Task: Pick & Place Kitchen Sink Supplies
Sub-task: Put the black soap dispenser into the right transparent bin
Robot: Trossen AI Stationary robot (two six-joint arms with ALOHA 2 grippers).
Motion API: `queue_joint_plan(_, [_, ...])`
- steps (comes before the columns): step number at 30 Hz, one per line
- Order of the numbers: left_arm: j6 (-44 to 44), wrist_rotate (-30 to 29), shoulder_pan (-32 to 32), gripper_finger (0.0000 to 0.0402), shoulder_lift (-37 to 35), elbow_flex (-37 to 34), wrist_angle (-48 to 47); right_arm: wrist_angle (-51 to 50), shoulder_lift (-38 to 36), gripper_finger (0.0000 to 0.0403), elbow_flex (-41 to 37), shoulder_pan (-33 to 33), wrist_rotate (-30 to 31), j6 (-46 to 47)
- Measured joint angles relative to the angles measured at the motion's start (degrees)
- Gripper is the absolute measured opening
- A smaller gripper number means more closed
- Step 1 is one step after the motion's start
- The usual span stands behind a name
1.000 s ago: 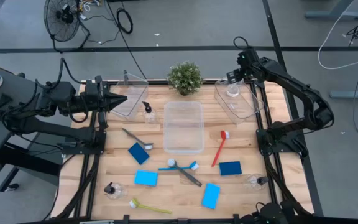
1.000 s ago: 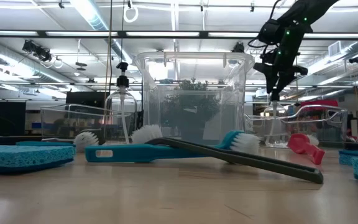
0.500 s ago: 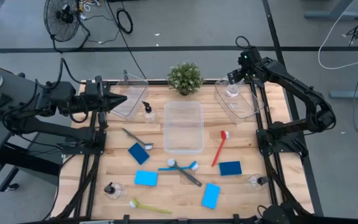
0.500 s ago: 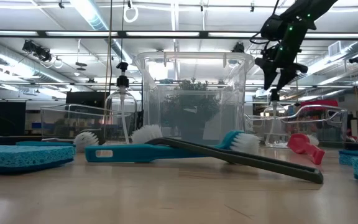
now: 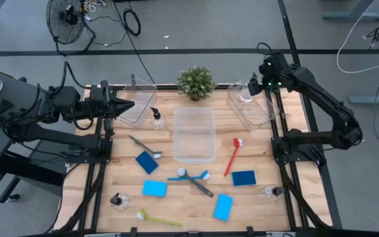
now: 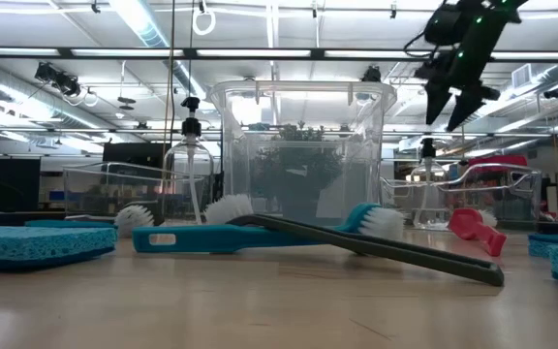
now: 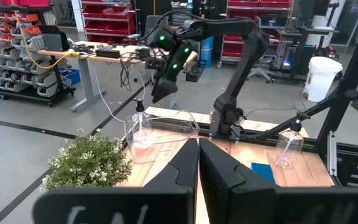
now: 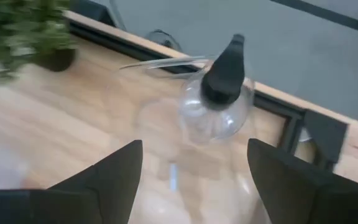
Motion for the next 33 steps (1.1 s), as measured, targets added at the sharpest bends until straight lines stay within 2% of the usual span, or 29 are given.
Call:
queue_joint_plan(5, [0.0,0.0,0.0,0.0016,0.0,0.0,0.0,-3.6,-4.1,0.0286,0.1,1.5,-7.4,-0.8])
queue_joint_plan(13, [0.1,0.0,0.0,0.0016,0.0,0.0,0.0,-10.9,-5.9,0.0286,0.1,8.6,-11.2,-3.9])
queue_joint_plan(20, [0.1,0.0,0.0,0.0016,0.0,0.0,0.0,-10.8,-5.9,0.0285,0.1,14.7,-18.0,-7.8])
queue_joint_plan(27, [0.1,0.0,0.0,0.0016,0.0,0.0,0.0,-10.8,-6.2,0.0285,0.1,21.2,-22.2,-11.1])
queue_joint_plan(33, [0.1,0.0,0.0,0.0016,0.0,0.0,0.0,-10.8,-8.2,0.0285,0.1,28.6,-22.2,-11.1])
